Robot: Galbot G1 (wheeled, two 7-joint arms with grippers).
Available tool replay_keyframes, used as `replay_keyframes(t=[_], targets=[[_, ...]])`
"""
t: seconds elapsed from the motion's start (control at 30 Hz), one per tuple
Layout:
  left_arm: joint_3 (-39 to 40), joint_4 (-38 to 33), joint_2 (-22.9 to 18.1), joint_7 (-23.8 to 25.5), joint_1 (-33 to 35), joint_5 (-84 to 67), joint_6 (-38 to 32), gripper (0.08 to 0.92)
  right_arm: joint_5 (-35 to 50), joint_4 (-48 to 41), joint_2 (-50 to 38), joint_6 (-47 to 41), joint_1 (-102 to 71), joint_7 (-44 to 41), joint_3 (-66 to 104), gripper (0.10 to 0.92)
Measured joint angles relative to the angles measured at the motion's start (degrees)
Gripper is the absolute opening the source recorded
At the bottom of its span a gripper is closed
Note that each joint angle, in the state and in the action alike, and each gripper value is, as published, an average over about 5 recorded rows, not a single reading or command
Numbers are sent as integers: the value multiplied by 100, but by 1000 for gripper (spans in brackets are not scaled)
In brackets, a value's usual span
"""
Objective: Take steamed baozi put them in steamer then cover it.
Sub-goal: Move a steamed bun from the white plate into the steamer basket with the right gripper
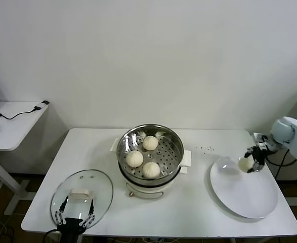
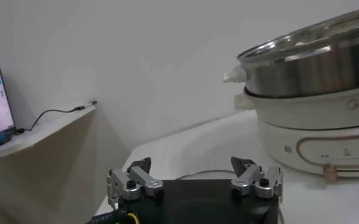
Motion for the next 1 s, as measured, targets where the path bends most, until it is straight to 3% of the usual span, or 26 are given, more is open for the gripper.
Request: replay_keyframes(t=[0.53, 1.0], targets=[[278, -74, 54, 18, -110, -48, -61, 823, 3283, 289, 1882, -633, 2859, 278, -2972, 704], [339, -83, 114, 25, -176, -141, -95, 823, 4333, 782, 3216, -990, 3402, 625, -4012, 706]])
